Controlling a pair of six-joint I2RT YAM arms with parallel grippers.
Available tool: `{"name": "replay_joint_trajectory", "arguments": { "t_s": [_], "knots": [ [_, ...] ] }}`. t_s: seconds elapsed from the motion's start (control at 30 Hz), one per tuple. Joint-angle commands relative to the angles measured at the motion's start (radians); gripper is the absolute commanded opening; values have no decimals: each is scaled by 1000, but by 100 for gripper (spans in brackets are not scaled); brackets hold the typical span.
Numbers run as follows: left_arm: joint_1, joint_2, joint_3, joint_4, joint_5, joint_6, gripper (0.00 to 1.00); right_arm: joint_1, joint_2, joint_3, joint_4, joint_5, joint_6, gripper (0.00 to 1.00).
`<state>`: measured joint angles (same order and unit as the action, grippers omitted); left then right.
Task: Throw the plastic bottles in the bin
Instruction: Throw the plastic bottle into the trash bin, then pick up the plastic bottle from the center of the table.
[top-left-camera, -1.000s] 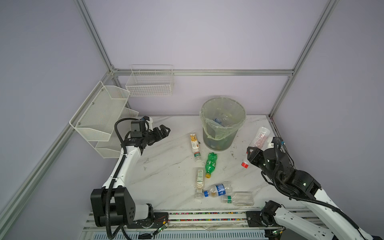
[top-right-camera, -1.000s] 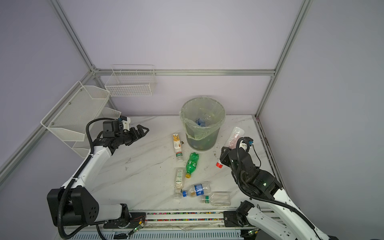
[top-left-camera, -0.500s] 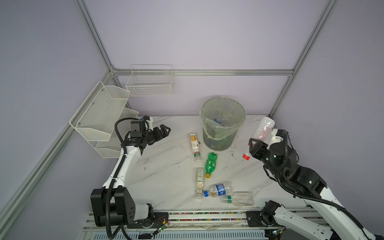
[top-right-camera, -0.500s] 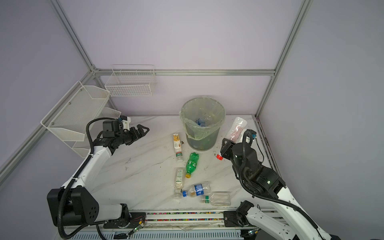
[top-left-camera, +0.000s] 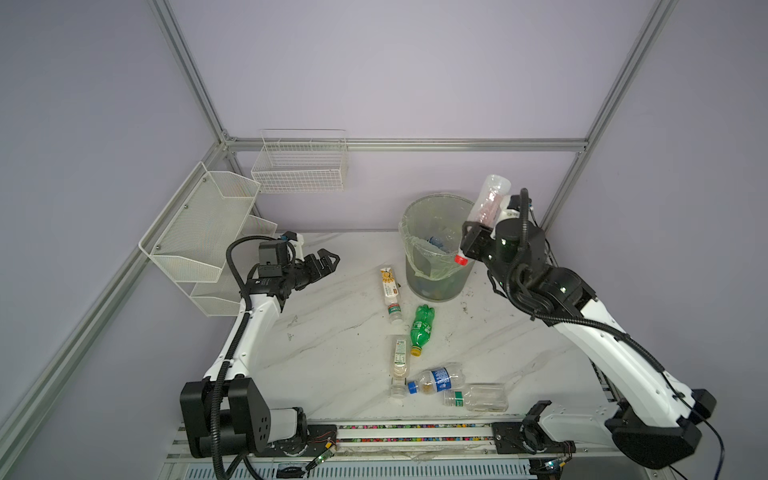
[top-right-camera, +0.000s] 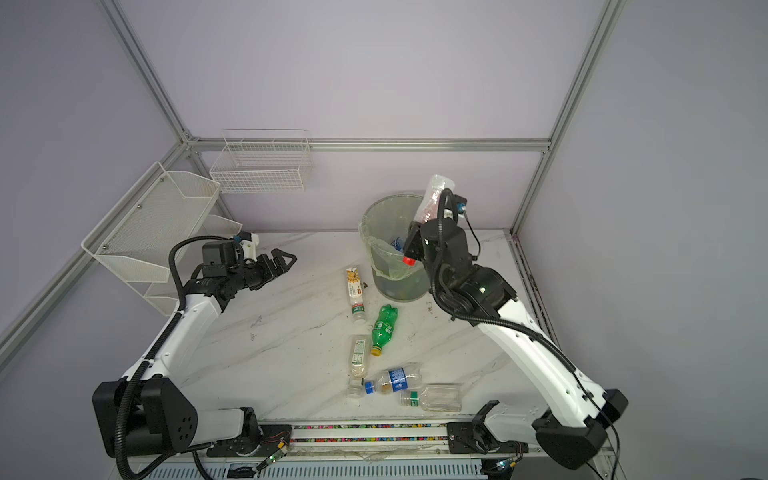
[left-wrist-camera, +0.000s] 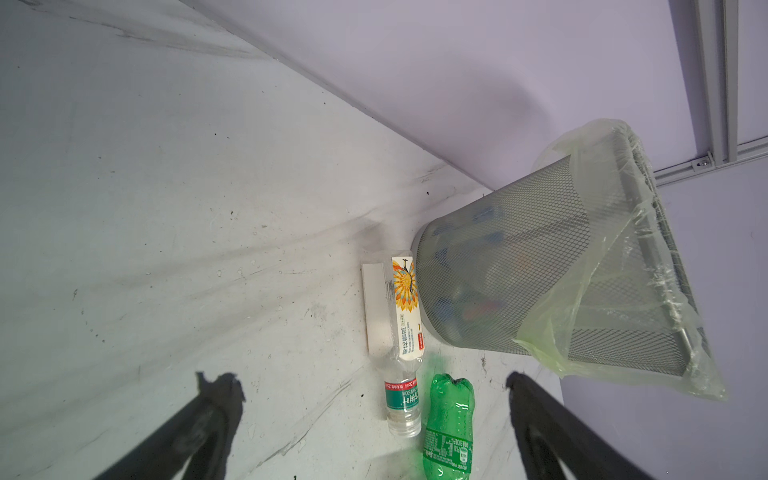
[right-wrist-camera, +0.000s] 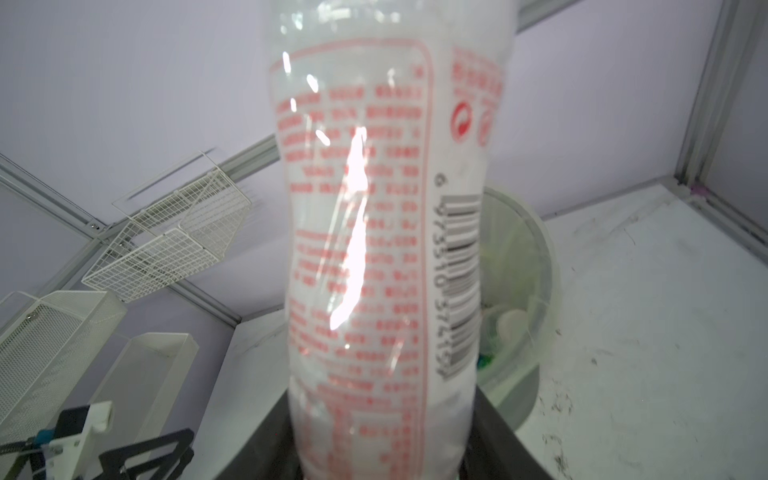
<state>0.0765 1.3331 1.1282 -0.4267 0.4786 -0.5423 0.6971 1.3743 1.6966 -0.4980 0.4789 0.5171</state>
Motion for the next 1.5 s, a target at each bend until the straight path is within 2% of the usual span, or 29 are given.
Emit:
{"name": "replay_joint_trajectory", "arguments": {
  "t_s": [0.0, 0.03, 0.1, 0.13, 0.27, 0.5, 1.07, 1.2, 1.47],
  "knots": [
    [15, -18, -28, 36, 24, -10, 100, -95, 237, 236, -105, -89, -55, 73],
    [20, -21, -23, 23, 10, 0, 100, -129, 309, 324, -181, -149, -49, 80],
    [33, -31, -14, -2, -22, 16, 100, -136, 380, 448, -291, -102, -29, 86],
    [39, -38, -15, -3, -30, 18, 100, -135, 379, 446, -288, -102, -24, 88],
    [46, -55, -31, 23, -23, 12, 100, -142, 290, 334, -197, -109, -61, 90],
    [47, -39, -28, 23, 0, 0, 100, -142, 26, 68, -51, -110, -49, 97],
    [40, -51, -74, 92, 59, -32, 100, -142, -459, -469, -156, -141, 113, 97],
    [1, -52, -83, 111, 55, -33, 100, -142, -527, -585, -181, -161, 174, 97],
    [-115, -105, -94, 49, -67, -35, 100, -142, -580, -735, -185, -207, 221, 97]
  ]
}}
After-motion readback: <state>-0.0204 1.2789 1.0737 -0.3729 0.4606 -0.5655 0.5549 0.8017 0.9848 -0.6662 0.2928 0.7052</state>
